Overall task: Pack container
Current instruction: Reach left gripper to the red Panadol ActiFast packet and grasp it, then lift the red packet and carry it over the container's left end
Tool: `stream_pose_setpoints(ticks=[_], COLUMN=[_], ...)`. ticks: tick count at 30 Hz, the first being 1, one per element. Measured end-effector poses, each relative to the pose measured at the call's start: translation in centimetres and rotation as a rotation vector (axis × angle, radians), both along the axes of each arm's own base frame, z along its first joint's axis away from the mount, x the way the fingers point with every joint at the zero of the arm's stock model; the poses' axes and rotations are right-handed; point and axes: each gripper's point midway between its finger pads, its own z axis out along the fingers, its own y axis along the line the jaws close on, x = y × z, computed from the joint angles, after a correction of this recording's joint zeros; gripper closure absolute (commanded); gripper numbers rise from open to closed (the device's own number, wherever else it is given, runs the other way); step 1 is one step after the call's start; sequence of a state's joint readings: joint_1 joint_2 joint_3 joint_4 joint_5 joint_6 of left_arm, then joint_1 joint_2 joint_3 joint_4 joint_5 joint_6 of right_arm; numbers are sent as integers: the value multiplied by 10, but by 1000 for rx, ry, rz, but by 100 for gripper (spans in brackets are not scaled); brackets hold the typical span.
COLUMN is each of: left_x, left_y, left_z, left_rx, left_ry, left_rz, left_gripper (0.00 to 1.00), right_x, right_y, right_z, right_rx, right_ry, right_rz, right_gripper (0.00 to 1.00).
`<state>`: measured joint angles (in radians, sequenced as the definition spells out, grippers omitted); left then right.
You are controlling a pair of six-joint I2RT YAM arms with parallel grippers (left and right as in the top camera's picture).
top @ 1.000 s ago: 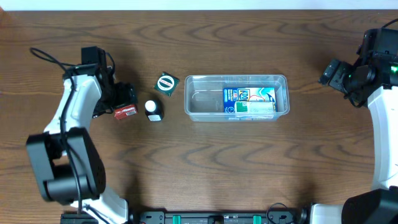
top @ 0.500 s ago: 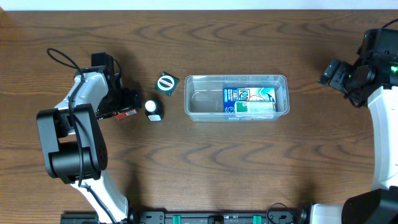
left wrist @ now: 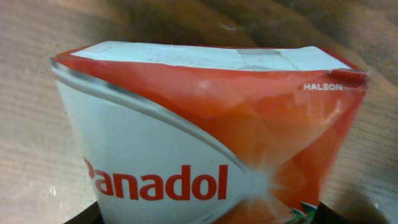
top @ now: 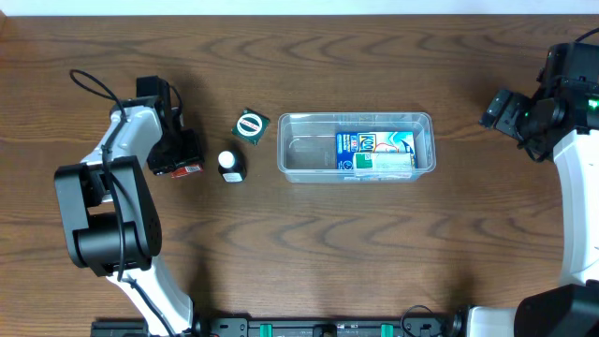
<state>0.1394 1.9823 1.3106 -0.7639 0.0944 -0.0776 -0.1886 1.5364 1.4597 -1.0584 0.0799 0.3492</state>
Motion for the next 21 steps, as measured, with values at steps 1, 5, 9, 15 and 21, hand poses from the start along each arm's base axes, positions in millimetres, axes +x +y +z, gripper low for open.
stream_pose_setpoints(ticks=[1, 5, 9, 15, 21], left_x=[-2, -3, 6, 7, -12], left_y=[-1, -9, -27, -82, -155], left_z=[2, 32, 87, 169, 204], left_rx=[-6, -53, -143, -342, -491], left_ry=[12, 19, -65, -254, -304], left_rz=[0, -1, -16, -113, -291], left_gripper=[40, 40, 40, 40, 40], right_x=[0, 0, 0, 0, 0], right_y=[0, 0, 0, 0, 0], right_z=[0, 0, 0, 0, 0], right_rx=[0, 0, 0, 0, 0], right_ry=[0, 0, 0, 0, 0], right_rz=[0, 0, 0, 0, 0], right_gripper=[1, 1, 1, 1, 1])
